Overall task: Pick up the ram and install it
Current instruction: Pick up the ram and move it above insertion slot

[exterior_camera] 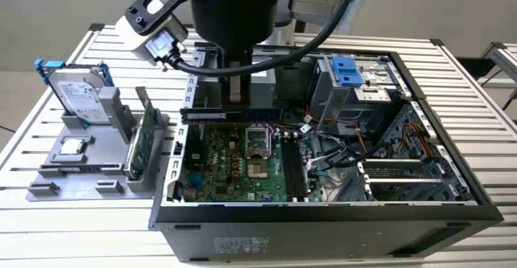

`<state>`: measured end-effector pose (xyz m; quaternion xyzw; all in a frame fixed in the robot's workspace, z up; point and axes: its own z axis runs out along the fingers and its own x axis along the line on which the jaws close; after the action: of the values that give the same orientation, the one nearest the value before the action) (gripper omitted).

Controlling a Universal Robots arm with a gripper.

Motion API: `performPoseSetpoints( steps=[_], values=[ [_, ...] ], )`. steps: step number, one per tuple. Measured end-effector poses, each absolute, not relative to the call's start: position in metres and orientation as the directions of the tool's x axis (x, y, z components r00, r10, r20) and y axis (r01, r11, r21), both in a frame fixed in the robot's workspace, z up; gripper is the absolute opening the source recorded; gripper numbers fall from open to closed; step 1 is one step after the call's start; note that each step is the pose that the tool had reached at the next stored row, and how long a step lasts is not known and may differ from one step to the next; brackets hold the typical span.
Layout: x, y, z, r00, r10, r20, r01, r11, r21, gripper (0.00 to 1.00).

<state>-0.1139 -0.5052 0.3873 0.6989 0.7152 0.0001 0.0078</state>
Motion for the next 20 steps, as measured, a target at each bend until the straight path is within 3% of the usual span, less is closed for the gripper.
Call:
performPoseSetpoints(
  steps=[20],
  values=[
    [-0.068,-0.505,0.387,-0.003,1.000,-0.012,1.000,0.003,0.011,0.00]
  ],
)
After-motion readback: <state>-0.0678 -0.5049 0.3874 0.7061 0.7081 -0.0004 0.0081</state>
